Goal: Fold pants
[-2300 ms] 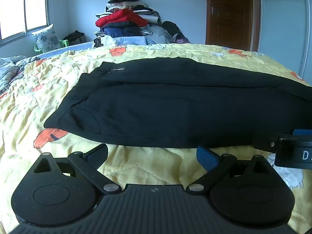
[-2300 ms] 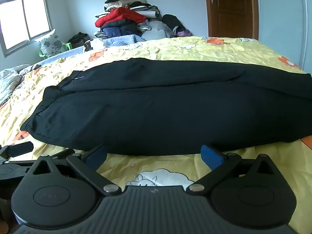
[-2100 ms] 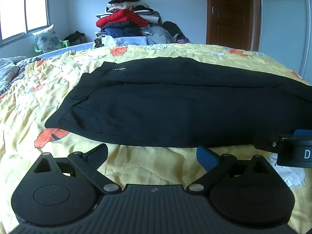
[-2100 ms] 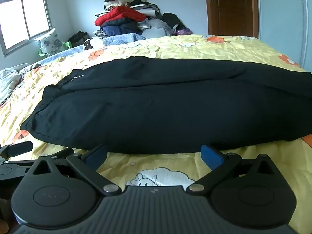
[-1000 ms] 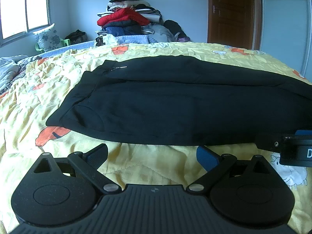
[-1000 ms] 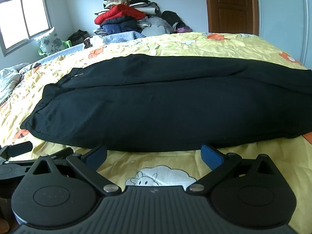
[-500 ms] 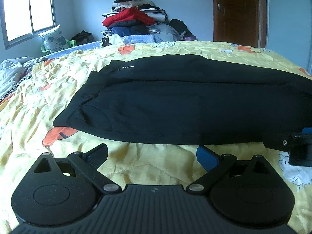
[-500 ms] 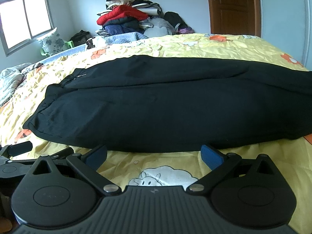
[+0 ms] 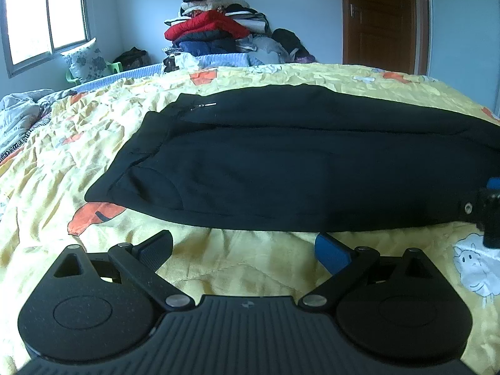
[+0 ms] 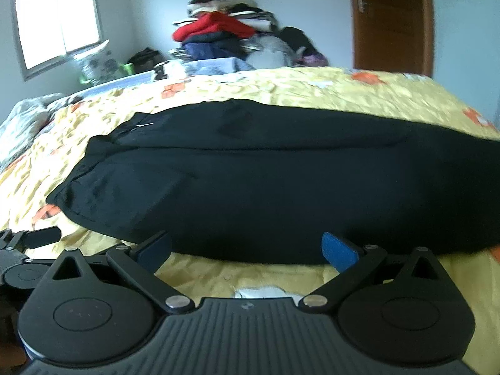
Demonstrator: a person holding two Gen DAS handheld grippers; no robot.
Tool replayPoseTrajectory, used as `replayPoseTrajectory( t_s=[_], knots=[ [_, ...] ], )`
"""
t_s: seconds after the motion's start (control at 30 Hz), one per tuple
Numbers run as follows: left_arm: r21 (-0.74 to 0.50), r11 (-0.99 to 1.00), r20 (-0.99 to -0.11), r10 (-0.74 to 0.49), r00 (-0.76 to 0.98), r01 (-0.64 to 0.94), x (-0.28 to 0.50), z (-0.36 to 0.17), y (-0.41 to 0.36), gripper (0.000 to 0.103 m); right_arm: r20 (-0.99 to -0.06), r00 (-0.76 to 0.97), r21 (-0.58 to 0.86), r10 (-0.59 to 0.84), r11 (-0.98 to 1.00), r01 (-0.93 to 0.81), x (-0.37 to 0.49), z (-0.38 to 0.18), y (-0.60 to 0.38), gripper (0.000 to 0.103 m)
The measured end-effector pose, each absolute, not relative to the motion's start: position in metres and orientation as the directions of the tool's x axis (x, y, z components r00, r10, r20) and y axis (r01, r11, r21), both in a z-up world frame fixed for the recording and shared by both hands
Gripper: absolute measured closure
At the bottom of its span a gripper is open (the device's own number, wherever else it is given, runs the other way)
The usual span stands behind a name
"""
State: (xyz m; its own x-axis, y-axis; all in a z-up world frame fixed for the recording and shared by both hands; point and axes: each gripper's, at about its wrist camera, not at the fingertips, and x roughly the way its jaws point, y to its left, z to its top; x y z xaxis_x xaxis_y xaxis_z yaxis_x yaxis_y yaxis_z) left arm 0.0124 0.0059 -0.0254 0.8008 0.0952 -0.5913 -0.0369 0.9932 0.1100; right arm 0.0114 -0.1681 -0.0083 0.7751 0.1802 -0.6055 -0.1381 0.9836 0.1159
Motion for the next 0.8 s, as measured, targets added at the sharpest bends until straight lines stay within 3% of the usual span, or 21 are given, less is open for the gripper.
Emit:
replayPoseTrajectory(
  t_s=[0.17,0.37,0.57,0.8],
  knots=[
    [0.117,0.993,-0.577,0.096,0.811,-0.035,0.017,-0.022,0.011,0.004,-0.517,0.820,0.030,0.246,0.962,-0.270,0.016,0.011,-0.157,0.000],
    [0.168,0.981,-0.497,0.173,0.850,-0.102,0.034,-0.015,0.027,0.004,-0.215,0.917,-0.349,0.336,0.850,-0.393,0.025,0.046,-0.131,0.000],
    [0.127,0.988,-0.532,0.145,0.834,-0.090,0.047,-0.023,0.044,0.004,-0.367,0.846,-0.279,0.387,0.822,-0.497,0.132,0.057,-0.131,0.000],
    [0.048,0.997,-0.590,0.076,0.804,-0.060,0.055,-0.029,0.057,0.000,-0.477,0.699,-0.001,0.532,0.795,-0.606,0.247,0.040,-0.153,0.000]
  ],
)
